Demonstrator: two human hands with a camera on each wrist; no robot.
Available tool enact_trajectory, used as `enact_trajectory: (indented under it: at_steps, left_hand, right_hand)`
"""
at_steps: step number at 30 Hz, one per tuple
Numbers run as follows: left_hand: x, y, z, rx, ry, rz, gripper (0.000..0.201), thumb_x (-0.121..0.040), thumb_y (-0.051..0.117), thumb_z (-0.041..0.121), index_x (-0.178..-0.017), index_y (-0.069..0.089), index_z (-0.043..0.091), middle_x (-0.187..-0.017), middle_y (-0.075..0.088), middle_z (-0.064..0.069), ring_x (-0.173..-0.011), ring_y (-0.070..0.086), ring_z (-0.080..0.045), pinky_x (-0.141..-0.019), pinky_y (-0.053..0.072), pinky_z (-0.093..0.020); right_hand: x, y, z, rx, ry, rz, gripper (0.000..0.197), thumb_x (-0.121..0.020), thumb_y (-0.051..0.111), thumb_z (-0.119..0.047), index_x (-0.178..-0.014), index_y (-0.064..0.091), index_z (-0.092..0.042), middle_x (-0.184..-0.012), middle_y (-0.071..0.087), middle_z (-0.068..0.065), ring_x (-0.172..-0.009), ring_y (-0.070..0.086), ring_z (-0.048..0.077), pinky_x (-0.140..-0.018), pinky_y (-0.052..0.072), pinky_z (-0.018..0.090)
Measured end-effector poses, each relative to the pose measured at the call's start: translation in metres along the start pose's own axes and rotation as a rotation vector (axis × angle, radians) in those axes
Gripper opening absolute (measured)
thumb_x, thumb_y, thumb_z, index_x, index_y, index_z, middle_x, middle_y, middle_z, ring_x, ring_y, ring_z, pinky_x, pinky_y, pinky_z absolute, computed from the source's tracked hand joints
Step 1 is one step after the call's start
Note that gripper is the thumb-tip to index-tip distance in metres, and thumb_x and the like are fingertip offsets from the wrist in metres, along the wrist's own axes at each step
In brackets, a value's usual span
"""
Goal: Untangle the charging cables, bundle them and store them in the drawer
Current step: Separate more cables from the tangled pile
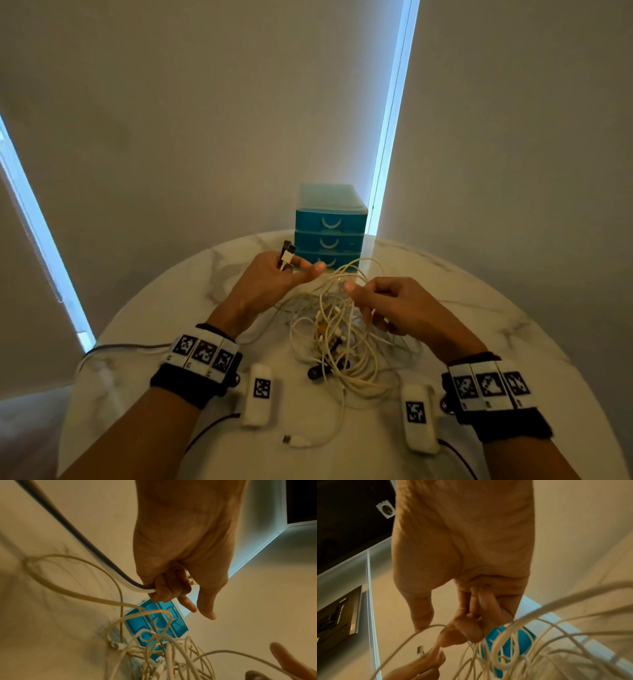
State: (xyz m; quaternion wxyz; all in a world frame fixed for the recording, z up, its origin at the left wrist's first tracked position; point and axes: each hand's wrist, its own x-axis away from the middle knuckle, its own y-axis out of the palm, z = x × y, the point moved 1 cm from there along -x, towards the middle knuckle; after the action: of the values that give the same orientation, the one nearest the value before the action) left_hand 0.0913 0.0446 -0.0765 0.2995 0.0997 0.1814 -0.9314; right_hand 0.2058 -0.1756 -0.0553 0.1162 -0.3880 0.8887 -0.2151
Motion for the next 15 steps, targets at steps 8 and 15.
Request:
enact_trajectory:
  at_steps: [8,15]
  left_hand:
    - [0.003,-0.025,-0.006,-0.322,-0.149,-0.166,0.031,-0.084,0.085,0.055,-0.087,0.084,0.024,-0.073,0.077,0.016,-0.069,0.069,0.004,-0.063,0.05,-0.019]
    - [-0.001,-0.032,-0.002,-0.282,-0.034,-0.017,0.025,-0.085,0.085,0.052,-0.081,0.085,0.027,-0.084,0.08,0.003,-0.081,0.073,-0.012,-0.078,0.055,-0.033]
  right_hand:
    - [-0.001,-0.009,0.021,-0.102,0.005,0.297,0.02,-0.096,0.081,-0.028,-0.089,0.078,-0.01,-0.076,0.074,0.002,-0.048,0.056,-0.003,-0.047,0.042,0.011]
    - [0.021,0.016,-0.028,-0.338,-0.289,0.276,0.018,-0.096,0.079,-0.031,-0.108,0.078,-0.017,-0.086,0.075,-0.002,-0.064,0.062,0.008,-0.052,0.047,0.018]
